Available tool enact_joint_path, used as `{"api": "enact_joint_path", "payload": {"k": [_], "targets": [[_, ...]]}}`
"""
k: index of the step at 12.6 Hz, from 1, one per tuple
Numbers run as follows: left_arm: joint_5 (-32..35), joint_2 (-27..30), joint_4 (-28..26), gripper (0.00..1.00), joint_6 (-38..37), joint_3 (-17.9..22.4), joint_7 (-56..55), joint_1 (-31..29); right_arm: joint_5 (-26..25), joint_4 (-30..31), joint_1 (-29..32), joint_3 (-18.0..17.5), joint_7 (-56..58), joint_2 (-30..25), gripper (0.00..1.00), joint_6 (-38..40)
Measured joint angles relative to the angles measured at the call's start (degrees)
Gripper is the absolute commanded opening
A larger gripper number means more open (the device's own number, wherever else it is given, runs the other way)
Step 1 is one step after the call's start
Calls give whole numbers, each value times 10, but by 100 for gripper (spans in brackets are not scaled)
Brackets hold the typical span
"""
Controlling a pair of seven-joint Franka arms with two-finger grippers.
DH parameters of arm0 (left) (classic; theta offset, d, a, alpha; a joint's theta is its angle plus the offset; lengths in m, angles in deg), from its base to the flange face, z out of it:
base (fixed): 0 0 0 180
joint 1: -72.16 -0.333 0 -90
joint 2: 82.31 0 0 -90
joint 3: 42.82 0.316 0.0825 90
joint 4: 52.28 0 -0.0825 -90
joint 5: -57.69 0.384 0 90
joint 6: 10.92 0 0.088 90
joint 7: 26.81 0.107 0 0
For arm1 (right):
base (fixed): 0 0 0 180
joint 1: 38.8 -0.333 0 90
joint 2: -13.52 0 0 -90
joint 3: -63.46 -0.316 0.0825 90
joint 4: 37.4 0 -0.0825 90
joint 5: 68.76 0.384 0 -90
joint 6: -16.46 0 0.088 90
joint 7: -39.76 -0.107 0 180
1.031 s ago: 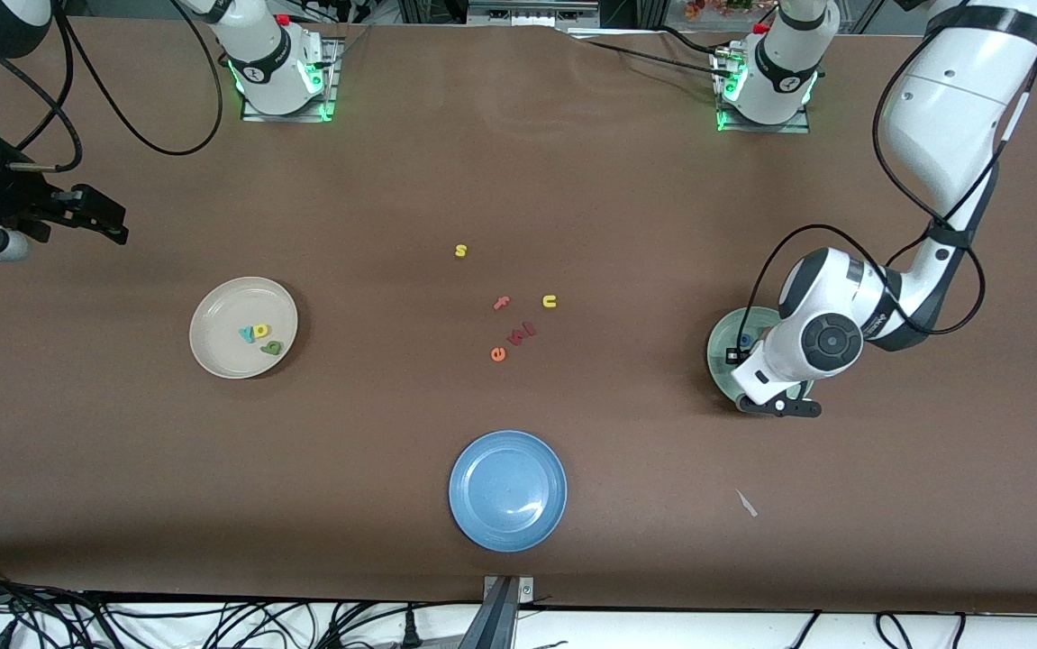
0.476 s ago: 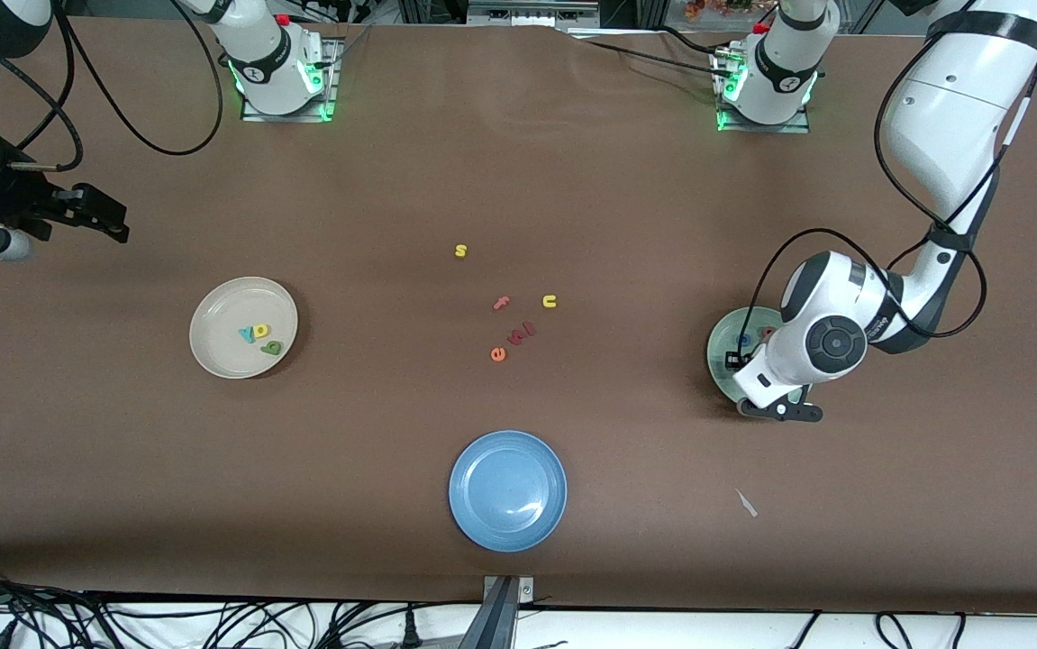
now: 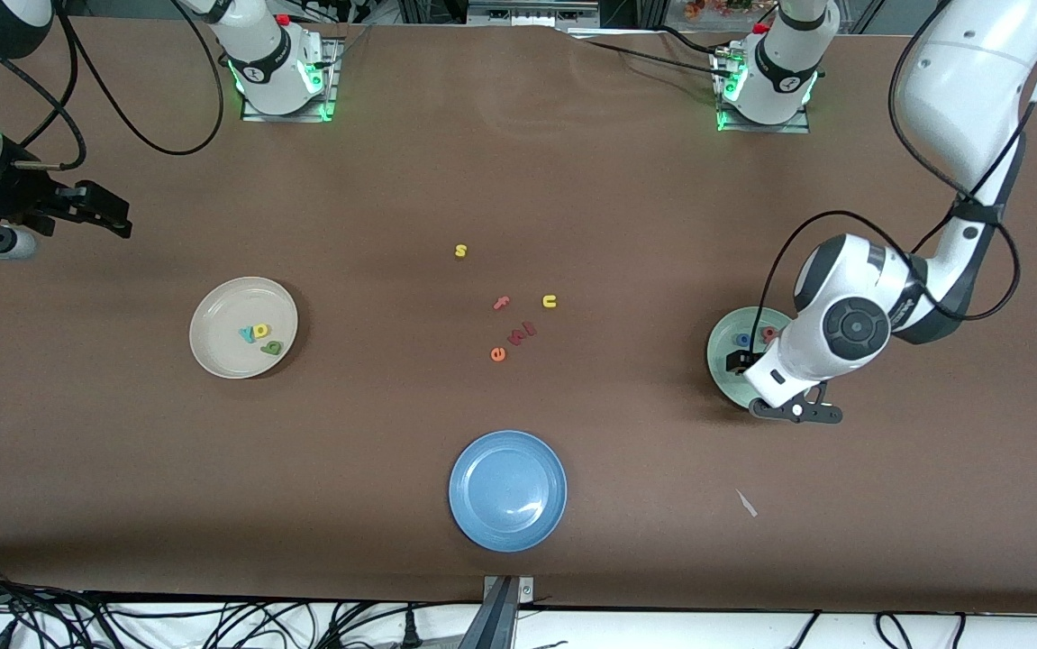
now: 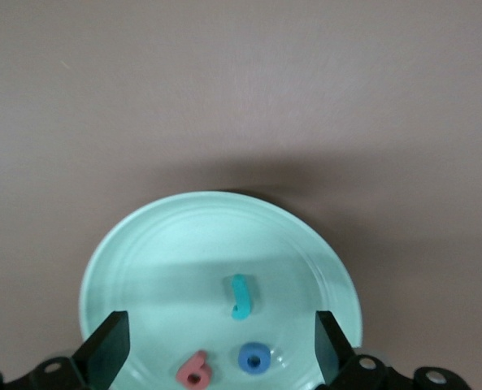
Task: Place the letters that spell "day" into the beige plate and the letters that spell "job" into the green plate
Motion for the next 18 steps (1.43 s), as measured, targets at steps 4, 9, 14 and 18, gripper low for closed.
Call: {"api": "enact_joint_path", "payload": {"k": [4, 9, 14, 18], "targets": [[0, 89, 13, 100, -68, -21, 0, 0, 0, 0, 0, 0, 0, 0, 100, 0], [-28, 129, 129, 100, -223, -53, 2, 0, 0, 0, 0, 0, 0, 0, 100, 0], [-87, 146, 178, 100, -261, -53, 65, -36, 0, 0, 0, 0, 0, 0, 100, 1], [-126, 186, 178, 100, -270, -19, 94, -24, 0, 0, 0, 0, 0, 1, 100, 1]]}}
